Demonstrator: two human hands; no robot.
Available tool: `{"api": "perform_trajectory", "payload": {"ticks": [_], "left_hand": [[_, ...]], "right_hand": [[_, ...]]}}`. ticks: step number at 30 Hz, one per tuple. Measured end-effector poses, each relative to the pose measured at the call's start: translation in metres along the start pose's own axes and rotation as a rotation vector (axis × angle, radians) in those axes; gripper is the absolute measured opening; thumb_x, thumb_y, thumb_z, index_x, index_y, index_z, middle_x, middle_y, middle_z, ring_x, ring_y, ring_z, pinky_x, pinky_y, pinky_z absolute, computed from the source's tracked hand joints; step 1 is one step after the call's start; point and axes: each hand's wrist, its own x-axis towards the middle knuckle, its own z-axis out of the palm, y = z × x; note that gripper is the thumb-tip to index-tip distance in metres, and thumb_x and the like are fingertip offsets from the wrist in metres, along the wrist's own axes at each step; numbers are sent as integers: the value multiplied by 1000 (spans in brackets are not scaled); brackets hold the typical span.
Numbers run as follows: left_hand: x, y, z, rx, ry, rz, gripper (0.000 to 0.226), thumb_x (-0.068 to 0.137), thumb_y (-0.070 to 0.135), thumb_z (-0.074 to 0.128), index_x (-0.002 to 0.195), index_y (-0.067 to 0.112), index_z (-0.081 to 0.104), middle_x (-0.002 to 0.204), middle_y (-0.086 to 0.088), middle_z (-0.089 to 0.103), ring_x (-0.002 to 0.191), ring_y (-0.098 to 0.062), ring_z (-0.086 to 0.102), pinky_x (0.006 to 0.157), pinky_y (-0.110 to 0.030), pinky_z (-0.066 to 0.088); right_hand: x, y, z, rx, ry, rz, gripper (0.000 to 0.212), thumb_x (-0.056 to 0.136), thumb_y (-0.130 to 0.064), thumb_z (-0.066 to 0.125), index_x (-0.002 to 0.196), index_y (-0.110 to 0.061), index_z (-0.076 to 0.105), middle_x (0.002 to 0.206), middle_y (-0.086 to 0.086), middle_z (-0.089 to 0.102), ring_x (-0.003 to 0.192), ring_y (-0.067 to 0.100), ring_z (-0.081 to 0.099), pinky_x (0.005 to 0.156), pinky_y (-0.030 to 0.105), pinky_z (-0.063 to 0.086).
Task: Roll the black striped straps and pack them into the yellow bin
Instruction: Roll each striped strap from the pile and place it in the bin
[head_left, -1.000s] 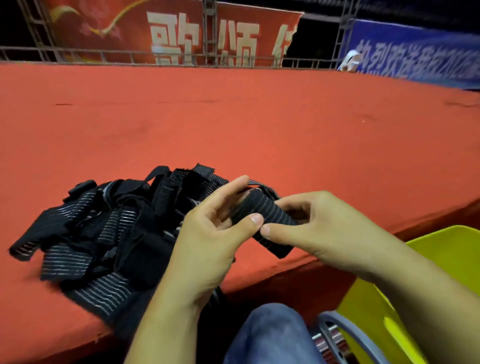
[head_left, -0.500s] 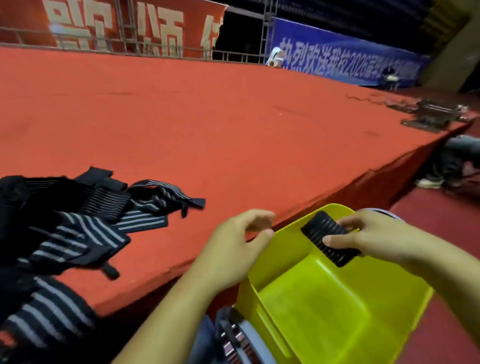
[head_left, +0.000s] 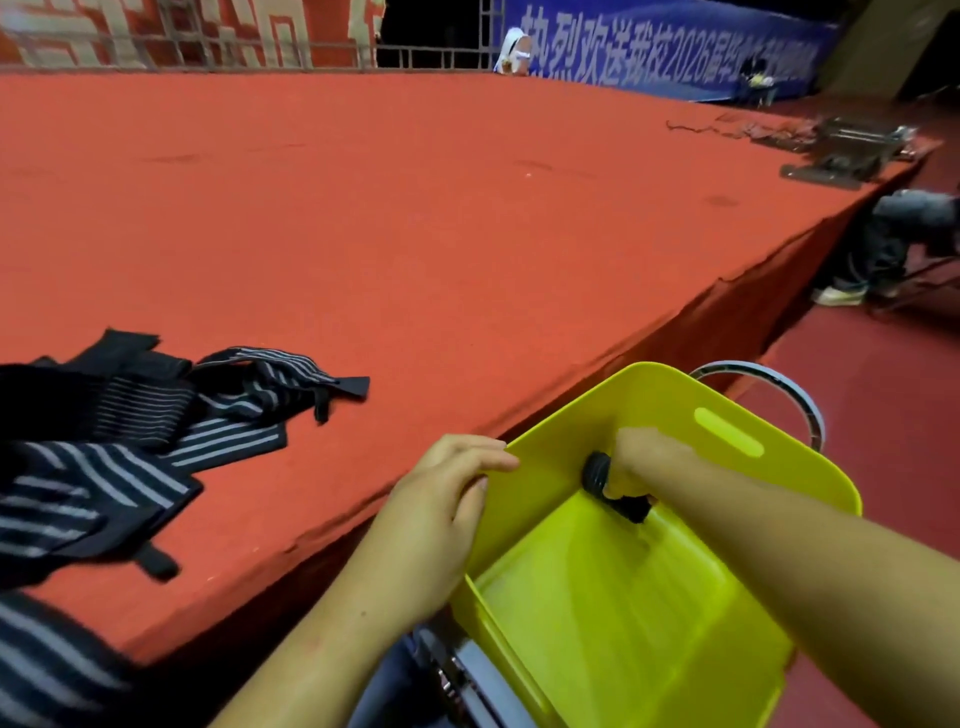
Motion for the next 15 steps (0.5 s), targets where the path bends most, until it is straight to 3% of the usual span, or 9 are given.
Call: {"api": "perform_trajectory", "payload": {"ticks": [3, 6, 8, 11, 15], "left_hand": [[1, -4, -2, 10, -12, -1, 36, 103, 3, 51, 116, 31, 69, 129, 27, 55, 127, 10, 48, 101, -2, 28], [2, -3, -2, 8, -34, -13, 36, 103, 3, 50, 117, 32, 69, 129, 29, 53, 127, 12, 47, 100, 0, 27], [2, -3, -3, 0, -35, -11, 36, 103, 3, 50, 117, 30, 69, 128, 28, 53, 126, 13, 47, 99, -1, 28], [0, -3, -4, -15, -33, -14, 36, 104, 2, 50, 117, 29, 69, 129, 27, 54, 124, 15, 47, 98, 1, 28], [0, -3, -4, -34, -45, -24, 36, 104, 2, 49, 117, 30, 69, 129, 28, 53, 123, 14, 48, 95, 2, 28]], "right_hand": [[3, -1, 4, -2, 20, 11, 22, 85, -29, 79, 97, -15, 67, 97, 2, 67, 104, 25, 74, 85, 35, 61], [8, -1, 9, 17, 34, -9, 26, 91, -10, 67, 116, -6, 69, 114, 12, 71, 105, 30, 73, 79, 38, 59], [9, -4, 13, 13, 43, -27, 22, 93, -2, 59, 113, -3, 68, 111, 16, 70, 102, 34, 72, 73, 36, 55], [14, -6, 18, -3, 71, -50, 10, 92, 3, 55, 86, -4, 59, 85, 11, 62, 90, 34, 69, 70, 36, 52], [11, -6, 18, -32, 151, -77, 19, 93, 4, 53, 101, -4, 68, 110, 18, 71, 105, 37, 70, 72, 36, 49]]}}
